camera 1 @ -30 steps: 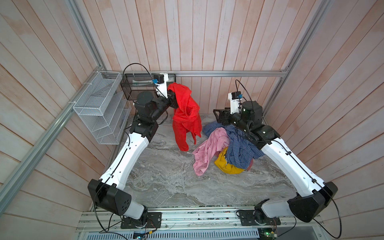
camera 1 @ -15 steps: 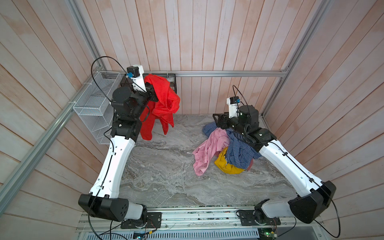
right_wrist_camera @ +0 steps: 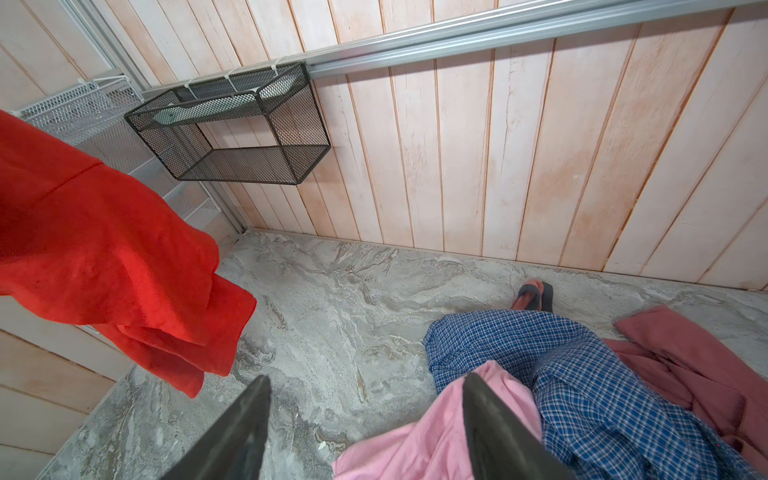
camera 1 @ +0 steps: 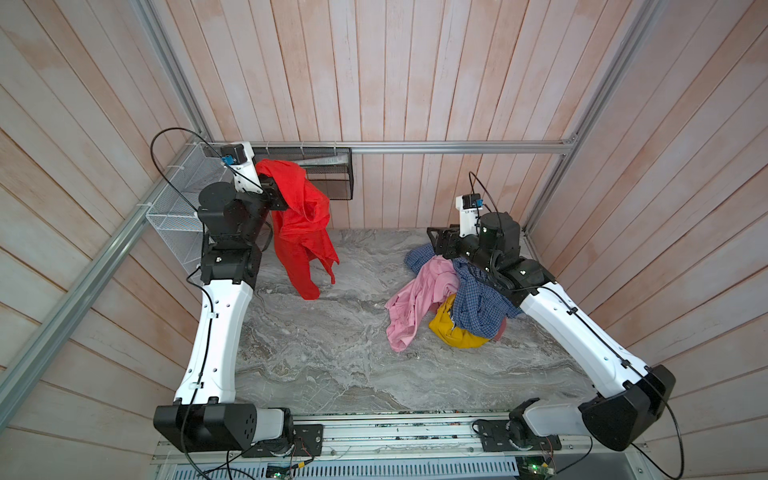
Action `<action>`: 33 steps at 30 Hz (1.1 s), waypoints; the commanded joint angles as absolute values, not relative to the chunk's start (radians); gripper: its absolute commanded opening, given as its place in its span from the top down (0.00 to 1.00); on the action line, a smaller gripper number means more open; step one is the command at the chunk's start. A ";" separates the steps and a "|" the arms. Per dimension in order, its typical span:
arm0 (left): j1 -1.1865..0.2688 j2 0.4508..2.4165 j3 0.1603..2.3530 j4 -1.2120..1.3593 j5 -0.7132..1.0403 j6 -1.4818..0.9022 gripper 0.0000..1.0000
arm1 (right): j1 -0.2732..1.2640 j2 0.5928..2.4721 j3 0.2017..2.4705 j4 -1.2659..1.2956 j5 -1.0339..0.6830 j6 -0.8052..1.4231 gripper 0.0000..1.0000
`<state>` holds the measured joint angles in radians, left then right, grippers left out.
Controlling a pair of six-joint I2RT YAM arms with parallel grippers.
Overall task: Pick out a specific cloth from the pile
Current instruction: 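Carry the red shirt toward the baskets with the left gripper while the right releases, then lower the red shirt onto the table with the left gripper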
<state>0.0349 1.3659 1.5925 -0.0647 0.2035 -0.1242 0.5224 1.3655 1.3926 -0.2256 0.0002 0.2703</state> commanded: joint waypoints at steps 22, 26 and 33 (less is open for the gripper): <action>0.093 1.502 1.283 0.567 0.105 -0.244 1.00 | 0.522 1.361 1.358 -0.162 -0.047 0.325 0.31; 0.093 1.477 1.242 0.523 0.115 -0.237 1.00 | 0.526 1.361 1.360 -0.171 -0.052 0.329 0.32; 0.094 1.327 1.001 0.397 0.086 -0.195 1.00 | 0.526 1.356 1.334 -0.161 -0.054 0.332 0.32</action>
<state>0.0898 1.3911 1.0523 0.4320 0.1066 -0.2131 0.5228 1.3647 1.3434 -0.1799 -0.0368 0.3222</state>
